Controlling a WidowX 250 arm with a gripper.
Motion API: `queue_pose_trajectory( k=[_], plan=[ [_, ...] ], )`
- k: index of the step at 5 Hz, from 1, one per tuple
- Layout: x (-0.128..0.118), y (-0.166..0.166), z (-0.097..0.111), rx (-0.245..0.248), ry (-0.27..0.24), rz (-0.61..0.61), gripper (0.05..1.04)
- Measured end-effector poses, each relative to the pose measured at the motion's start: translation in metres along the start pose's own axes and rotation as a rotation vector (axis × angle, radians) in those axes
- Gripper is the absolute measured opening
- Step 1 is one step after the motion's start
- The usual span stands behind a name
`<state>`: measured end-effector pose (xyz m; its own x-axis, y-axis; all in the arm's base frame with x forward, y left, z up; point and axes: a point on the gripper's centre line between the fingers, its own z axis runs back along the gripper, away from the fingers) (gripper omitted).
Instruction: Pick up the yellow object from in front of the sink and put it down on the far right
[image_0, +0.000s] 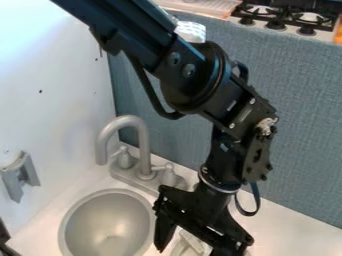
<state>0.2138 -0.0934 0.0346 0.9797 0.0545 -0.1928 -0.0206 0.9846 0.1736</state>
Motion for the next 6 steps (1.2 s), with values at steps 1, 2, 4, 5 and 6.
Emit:
queue_pose_trajectory(
  k=[1,2,4,5,6],
  plan=[
    [-0.002,0.001,-0.007,0.009,0.018,-0.006,1.001],
    [0.000,0.018,-0.023,-0.019,0.012,-0.100,1.001],
    [0.019,0.057,-0.064,-0.069,-0.064,-0.282,1.001],
    [0.025,0.055,-0.092,-0.054,-0.042,-0.335,1.001],
    [0.032,0.050,-0.111,-0.058,-0.011,-0.394,1.001]
  ],
)
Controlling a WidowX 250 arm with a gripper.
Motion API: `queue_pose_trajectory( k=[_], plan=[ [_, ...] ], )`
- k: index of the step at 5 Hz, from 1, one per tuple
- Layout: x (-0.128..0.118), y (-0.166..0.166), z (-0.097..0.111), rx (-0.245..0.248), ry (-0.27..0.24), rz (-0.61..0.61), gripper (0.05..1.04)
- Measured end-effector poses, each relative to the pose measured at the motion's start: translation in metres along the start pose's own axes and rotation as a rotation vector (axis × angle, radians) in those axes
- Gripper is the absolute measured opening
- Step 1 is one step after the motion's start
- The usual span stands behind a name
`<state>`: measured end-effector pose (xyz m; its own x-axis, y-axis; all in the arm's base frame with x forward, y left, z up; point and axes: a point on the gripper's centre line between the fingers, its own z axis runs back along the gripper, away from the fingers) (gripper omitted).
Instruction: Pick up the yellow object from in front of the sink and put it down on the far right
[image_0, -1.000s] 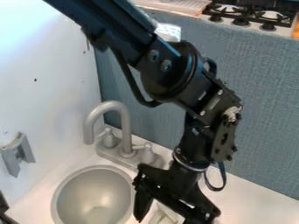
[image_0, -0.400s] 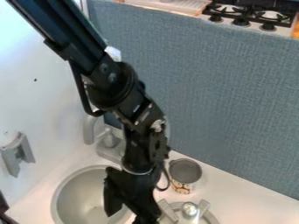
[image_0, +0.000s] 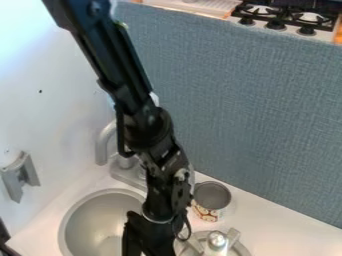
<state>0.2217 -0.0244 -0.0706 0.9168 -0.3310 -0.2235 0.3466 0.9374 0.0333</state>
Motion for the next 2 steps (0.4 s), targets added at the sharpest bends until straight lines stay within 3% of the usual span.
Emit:
queue_pose_trajectory(
  k=[2],
  plan=[
    [-0.005,0.006,-0.027,0.039,0.148,0.062,1.001]
  ],
)
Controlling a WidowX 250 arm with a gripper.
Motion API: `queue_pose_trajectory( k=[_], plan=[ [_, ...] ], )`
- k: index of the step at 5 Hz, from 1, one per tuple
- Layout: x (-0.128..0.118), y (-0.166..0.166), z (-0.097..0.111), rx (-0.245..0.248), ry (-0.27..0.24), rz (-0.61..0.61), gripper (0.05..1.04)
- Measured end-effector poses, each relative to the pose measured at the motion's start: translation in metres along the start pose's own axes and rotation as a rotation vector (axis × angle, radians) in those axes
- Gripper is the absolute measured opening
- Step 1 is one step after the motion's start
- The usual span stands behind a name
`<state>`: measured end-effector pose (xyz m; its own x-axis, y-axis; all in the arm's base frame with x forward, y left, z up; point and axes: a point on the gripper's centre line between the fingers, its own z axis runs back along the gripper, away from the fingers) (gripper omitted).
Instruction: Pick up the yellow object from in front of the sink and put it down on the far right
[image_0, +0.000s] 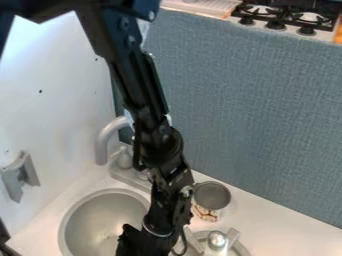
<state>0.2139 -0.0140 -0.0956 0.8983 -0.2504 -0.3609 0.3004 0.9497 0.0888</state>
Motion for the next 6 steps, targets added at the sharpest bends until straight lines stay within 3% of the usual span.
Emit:
queue_pose_trajectory(
  k=[1,2,3,4,5,6],
  plan=[
    [0.004,0.000,-0.016,0.002,0.065,0.017,0.953],
    [0.005,-0.004,-0.015,-0.022,0.068,0.022,0.902],
    [0.004,-0.016,0.012,-0.042,0.015,0.005,0.902],
    [0.005,-0.044,0.075,-0.055,-0.157,0.048,0.902],
    [-0.003,-0.079,0.129,-0.082,-0.294,0.110,0.902],
    [0.010,-0.112,0.176,-0.196,-0.354,0.159,0.902]
  ],
)
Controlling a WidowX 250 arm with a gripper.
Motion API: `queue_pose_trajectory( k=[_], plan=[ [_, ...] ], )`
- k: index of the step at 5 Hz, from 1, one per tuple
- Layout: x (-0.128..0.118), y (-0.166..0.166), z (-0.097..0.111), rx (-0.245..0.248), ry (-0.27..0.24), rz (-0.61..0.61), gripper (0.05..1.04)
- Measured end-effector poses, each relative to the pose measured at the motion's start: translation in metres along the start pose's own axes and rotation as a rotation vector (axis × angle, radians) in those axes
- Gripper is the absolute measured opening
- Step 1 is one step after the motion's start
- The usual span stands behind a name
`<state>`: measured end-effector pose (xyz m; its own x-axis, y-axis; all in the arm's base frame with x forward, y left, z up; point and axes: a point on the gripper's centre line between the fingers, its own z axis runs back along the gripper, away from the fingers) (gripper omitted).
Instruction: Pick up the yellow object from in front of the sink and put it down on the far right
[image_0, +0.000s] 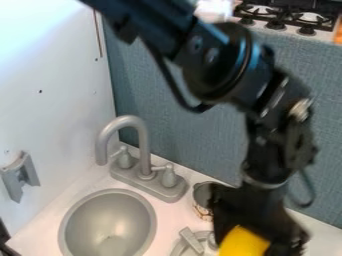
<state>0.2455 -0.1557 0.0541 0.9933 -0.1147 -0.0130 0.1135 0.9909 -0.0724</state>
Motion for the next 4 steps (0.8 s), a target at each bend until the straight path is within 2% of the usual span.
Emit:
queue_pose_trajectory(
  k=[1,2,3,4],
  plan=[
    [0.023,-0.044,-0.018,-0.025,0.046,-0.013,0.902],
    [0.043,-0.086,-0.047,-0.049,0.094,-0.034,0.902],
    [0.052,-0.110,-0.074,-0.028,0.105,-0.025,0.902],
    [0.054,-0.112,-0.104,0.019,0.122,-0.021,0.902]
  ],
)
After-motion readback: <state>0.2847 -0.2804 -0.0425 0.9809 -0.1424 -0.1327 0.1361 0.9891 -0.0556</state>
